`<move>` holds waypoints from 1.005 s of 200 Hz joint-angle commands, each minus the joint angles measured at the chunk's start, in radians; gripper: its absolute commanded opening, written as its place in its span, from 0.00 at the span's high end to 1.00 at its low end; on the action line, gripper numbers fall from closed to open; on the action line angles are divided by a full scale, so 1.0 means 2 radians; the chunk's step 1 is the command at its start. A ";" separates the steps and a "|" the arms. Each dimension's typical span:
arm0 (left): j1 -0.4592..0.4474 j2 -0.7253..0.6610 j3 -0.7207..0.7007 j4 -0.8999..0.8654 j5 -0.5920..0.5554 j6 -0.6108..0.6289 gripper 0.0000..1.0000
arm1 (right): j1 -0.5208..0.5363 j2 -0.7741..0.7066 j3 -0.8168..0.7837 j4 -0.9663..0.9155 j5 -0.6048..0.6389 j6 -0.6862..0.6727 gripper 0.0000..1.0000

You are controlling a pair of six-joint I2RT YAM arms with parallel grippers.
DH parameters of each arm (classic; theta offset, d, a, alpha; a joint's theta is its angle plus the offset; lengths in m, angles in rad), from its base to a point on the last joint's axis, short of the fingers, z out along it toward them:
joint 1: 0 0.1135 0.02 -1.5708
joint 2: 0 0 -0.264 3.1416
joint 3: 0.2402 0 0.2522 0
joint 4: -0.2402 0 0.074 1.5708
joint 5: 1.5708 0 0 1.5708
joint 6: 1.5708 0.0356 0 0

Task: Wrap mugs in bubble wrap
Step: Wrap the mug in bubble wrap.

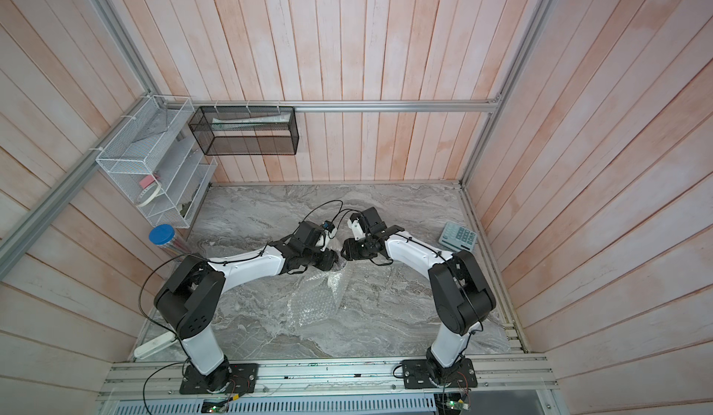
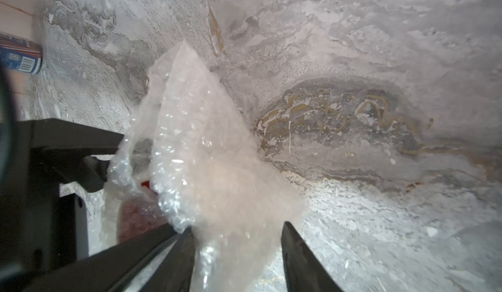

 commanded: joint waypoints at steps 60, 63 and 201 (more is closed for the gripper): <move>-0.005 -0.072 -0.010 -0.017 -0.004 -0.003 0.30 | 0.045 0.093 0.024 -0.037 0.064 -0.017 0.58; -0.005 -0.074 -0.009 -0.019 -0.004 -0.005 0.30 | 0.046 0.093 0.023 -0.037 0.065 -0.016 0.59; -0.005 -0.260 -0.167 -0.147 -0.047 -0.147 0.25 | 0.053 0.038 -0.004 -0.064 0.173 0.108 0.79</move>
